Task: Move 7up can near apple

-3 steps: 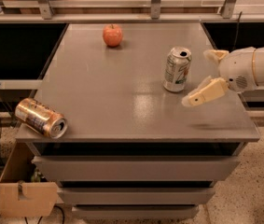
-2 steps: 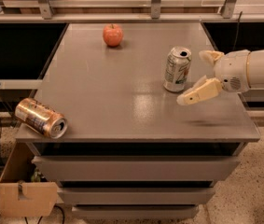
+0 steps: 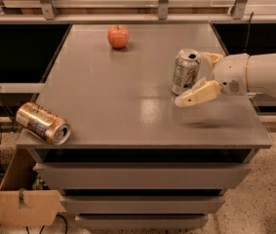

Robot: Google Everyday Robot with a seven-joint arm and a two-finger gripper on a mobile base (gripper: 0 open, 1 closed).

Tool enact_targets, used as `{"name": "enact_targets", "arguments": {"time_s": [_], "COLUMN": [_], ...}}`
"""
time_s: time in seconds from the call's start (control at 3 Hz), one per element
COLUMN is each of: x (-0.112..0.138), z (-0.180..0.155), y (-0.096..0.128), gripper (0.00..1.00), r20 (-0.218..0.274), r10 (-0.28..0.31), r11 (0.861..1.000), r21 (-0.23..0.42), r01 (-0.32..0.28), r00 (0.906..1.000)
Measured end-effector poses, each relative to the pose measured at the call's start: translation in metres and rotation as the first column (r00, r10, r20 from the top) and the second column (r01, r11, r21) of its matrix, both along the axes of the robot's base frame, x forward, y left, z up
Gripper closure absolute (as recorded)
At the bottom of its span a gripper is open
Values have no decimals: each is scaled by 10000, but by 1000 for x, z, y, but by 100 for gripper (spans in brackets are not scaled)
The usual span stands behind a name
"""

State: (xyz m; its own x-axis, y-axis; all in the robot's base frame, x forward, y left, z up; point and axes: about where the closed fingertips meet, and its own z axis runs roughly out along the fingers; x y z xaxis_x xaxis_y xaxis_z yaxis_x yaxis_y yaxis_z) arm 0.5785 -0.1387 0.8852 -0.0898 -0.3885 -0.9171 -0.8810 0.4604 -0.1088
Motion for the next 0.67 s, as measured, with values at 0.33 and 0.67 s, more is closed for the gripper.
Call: {"name": "enact_targets", "arguments": {"time_s": [0.33,0.67], "x": [4,8], "z": [-3,-7], "y": [12,23], "gripper": [0,0], "r20": [-80,-144], "r10": [216,456], "r11": [9992,9975], "r21": [336,540], "r01": [-214,-448], "r00": [9997,9989]}}
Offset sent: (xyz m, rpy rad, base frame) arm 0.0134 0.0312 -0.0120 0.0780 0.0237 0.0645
